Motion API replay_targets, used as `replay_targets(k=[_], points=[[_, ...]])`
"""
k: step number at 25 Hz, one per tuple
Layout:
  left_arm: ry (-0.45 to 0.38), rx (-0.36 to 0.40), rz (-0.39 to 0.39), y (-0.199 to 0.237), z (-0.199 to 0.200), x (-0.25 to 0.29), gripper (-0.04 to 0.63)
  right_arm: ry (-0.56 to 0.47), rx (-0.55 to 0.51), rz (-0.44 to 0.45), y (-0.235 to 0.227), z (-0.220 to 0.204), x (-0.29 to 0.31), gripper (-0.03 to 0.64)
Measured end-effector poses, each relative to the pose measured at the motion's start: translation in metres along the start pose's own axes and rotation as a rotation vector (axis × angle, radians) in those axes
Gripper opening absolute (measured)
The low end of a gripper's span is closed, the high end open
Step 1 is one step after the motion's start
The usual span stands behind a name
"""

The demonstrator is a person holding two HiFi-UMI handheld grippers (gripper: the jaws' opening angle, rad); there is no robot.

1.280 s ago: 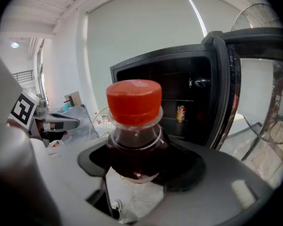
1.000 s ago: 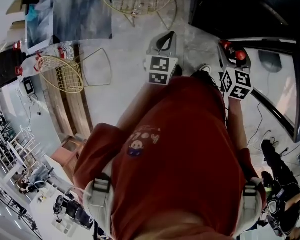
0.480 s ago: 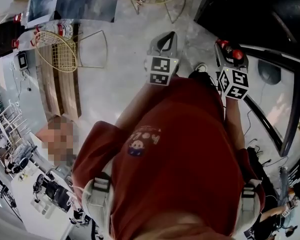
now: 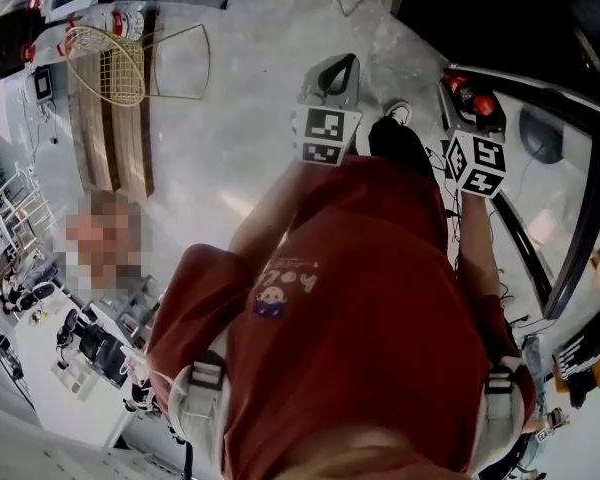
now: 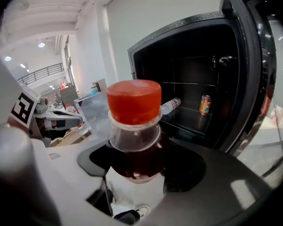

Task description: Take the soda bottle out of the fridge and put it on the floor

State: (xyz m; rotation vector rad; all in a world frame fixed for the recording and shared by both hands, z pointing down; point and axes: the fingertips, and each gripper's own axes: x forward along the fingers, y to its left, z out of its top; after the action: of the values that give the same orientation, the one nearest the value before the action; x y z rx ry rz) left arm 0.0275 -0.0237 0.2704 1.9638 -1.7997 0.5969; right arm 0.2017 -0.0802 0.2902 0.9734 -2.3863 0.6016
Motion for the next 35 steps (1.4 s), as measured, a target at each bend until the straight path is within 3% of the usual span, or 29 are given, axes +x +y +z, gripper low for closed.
replay_targets(k=[6,15,22,29,35], points=[[0.015,-0.026,-0.019,0.005,-0.026,-0.009,0.0,0.027,0.005,0.016,0.02,-0.03,0.006,0.305],[0.037,-0.049,-0.018,0.067,-0.069,-0.024,0.0,0.078,0.074,0.035,0.083,-0.066,0.046,0.305],[0.061,-0.12,0.023,0.104,-0.106,-0.033,0.0,0.166,0.041,0.064,0.126,-0.096,0.071,0.305],[0.126,-0.191,0.007,0.118,-0.176,-0.033,0.0,0.224,0.026,0.071,0.16,-0.134,0.106,0.305],[0.162,-0.228,-0.009,0.119,-0.234,-0.001,0.0,0.302,0.039,0.083,0.163,-0.192,0.143,0.305]])
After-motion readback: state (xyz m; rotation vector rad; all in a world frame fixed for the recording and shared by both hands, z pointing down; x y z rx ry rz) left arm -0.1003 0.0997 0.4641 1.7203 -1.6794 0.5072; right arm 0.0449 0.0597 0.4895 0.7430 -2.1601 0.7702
